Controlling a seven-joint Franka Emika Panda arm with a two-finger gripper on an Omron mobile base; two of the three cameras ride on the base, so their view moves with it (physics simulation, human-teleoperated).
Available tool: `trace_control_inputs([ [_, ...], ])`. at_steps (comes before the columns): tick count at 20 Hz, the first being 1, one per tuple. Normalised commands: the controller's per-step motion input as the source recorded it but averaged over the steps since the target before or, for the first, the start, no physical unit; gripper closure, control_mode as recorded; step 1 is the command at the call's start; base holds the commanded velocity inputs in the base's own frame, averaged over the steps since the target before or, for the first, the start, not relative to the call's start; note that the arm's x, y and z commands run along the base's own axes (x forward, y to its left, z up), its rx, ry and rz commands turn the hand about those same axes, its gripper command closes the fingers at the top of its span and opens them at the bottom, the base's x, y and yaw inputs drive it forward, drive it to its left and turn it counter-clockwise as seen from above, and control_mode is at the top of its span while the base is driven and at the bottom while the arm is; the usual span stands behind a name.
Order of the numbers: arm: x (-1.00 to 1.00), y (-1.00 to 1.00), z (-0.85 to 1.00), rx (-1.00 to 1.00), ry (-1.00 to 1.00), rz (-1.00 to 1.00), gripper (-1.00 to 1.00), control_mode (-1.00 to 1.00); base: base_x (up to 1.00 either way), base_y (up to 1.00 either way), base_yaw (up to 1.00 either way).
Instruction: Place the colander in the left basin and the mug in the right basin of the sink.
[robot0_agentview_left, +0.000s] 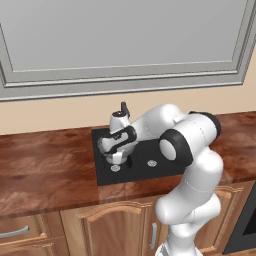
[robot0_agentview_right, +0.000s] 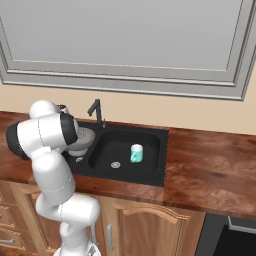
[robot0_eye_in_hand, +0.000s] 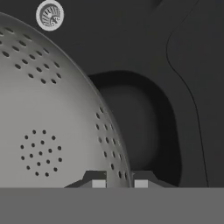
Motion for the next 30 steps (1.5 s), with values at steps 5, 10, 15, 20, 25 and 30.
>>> trace_control_inputs([
  [5,0.14,0.00,-0.16,0.00,0.00,0.00,1.00,-1.00,0.00,0.00,0.00],
  [10,0.14,0.00,-0.13,0.00,0.00,0.00,1.00,-1.00,0.00,0.00,0.00],
  [15,0.15,-0.01,-0.10,0.00,0.00,0.00,1.00,-1.00,0.00,0.00,0.00],
  [20,0.07,-0.03,-0.05,0.00,0.00,-0.01,1.00,-1.00,0.00,0.00,0.00],
  [25,0.04,-0.04,0.00,0.00,0.00,-0.02,1.00,-1.00,0.00,0.00,0.00],
  [30,0.03,-0.02,0.00,0.00,0.02,-0.02,-1.00,-1.00,0.00,0.00,0.00],
])
